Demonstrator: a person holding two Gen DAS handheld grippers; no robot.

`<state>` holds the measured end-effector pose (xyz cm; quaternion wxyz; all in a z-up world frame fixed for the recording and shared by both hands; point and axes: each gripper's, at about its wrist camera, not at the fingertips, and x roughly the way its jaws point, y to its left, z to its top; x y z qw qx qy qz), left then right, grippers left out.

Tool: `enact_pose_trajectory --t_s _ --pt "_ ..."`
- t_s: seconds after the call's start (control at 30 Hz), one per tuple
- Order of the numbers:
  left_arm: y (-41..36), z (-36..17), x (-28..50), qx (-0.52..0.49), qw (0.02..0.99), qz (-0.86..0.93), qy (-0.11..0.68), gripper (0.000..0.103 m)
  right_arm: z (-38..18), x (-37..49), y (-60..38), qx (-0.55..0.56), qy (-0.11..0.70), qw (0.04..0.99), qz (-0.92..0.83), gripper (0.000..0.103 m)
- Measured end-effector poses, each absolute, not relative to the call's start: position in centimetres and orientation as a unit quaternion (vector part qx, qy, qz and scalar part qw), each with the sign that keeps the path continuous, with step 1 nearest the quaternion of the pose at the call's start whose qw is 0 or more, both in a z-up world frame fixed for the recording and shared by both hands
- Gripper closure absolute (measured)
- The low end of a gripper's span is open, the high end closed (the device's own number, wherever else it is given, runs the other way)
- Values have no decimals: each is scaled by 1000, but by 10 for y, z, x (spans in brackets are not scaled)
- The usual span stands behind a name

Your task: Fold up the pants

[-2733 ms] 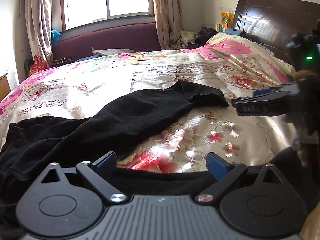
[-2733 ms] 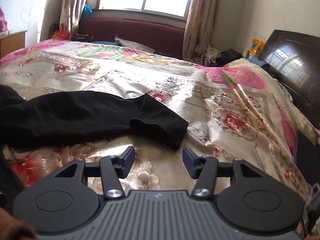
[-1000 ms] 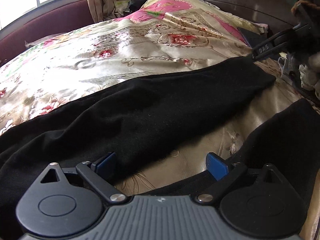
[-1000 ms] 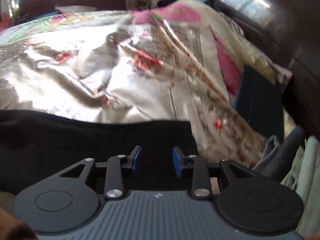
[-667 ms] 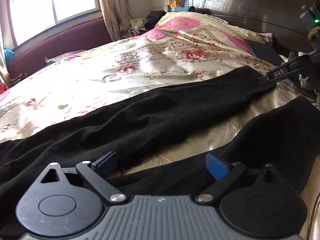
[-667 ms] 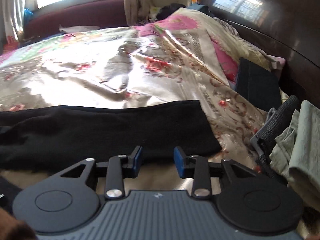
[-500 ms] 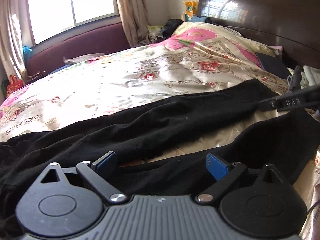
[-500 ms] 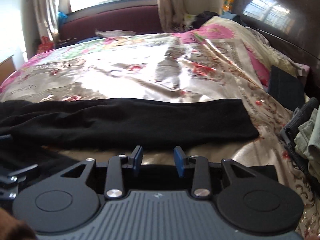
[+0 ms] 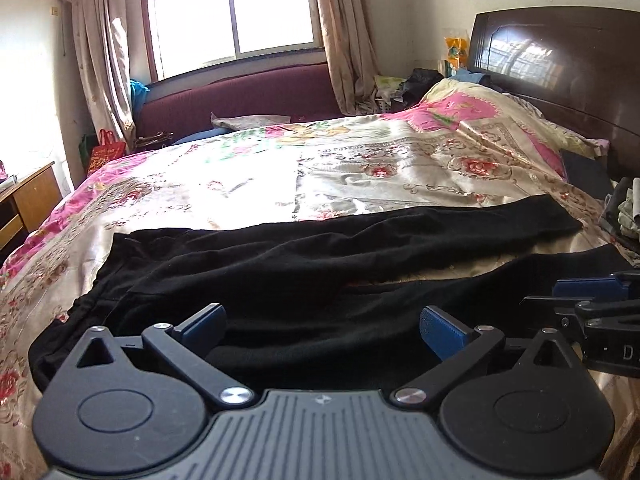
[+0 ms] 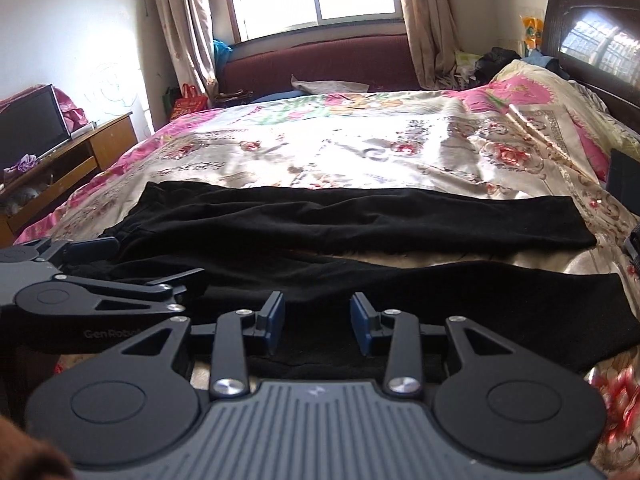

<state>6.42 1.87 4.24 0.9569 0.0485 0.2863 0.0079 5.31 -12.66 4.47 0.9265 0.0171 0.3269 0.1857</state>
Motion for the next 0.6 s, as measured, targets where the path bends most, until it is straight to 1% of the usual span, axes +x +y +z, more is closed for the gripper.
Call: enact_pose_trajectory --t_s 0.13,0.3,0.43,0.6 --pt "22 34 48 50 953 14 297 0 41 42 -117 14 335 921 200 65" --pt "30 35 39 74 953 18 293 0 41 42 -103 -21 338 916 214 65" --pt "42 32 46 82 952 12 294 0 38 52 -90 -35 340 912 228 64" --pt "62 20 62 89 948 8 307 0 21 78 -66 -53 369 895 245 63"
